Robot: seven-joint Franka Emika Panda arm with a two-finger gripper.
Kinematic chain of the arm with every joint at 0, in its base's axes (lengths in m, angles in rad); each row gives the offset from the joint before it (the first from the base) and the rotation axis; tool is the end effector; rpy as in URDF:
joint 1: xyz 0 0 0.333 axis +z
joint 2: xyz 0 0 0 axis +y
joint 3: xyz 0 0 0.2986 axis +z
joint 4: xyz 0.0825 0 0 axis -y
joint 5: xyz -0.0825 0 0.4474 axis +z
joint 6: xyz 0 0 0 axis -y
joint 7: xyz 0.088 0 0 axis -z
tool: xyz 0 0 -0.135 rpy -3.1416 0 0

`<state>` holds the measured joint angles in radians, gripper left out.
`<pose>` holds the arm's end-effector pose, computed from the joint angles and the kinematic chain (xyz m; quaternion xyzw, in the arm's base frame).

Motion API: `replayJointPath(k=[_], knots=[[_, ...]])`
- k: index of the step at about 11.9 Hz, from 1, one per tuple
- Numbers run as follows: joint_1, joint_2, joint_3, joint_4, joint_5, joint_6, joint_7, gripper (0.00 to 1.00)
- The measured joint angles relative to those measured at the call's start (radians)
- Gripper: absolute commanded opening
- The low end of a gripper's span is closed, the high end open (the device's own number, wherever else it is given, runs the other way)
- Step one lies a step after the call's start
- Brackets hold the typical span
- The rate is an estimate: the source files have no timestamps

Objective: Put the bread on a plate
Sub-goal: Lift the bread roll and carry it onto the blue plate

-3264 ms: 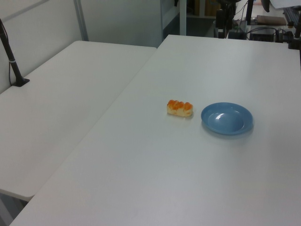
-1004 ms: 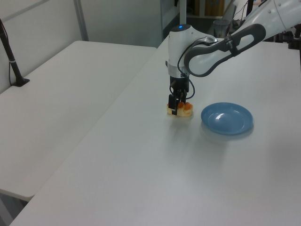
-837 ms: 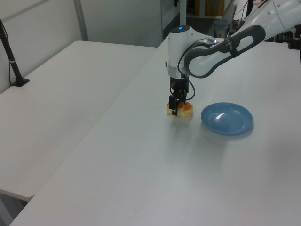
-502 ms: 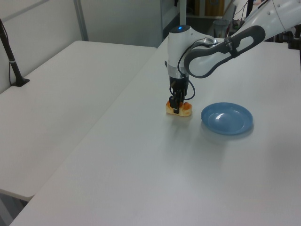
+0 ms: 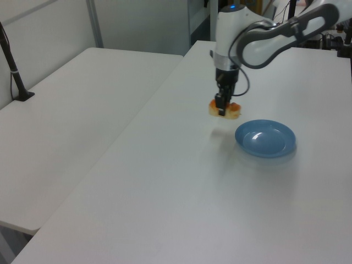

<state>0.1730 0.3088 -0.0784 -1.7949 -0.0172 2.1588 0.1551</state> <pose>0.6888 0.0662 0.3069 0.9991 -0.0235 0.0301 0.0155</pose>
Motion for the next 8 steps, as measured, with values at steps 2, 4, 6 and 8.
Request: replayJointPath(k=[2,4,6,8], knots=[[0.004,-0.100,0.005,-0.166,-0.003,0.018,-0.031,0.45],[0.031,-0.178,0.009,-0.327,-0.017,0.115,-0.037,0.45],[0.050,-0.236,0.011,-0.435,-0.020,0.174,-0.037,0.45],[0.063,-0.274,0.012,-0.497,-0.021,0.207,-0.037,0.57]])
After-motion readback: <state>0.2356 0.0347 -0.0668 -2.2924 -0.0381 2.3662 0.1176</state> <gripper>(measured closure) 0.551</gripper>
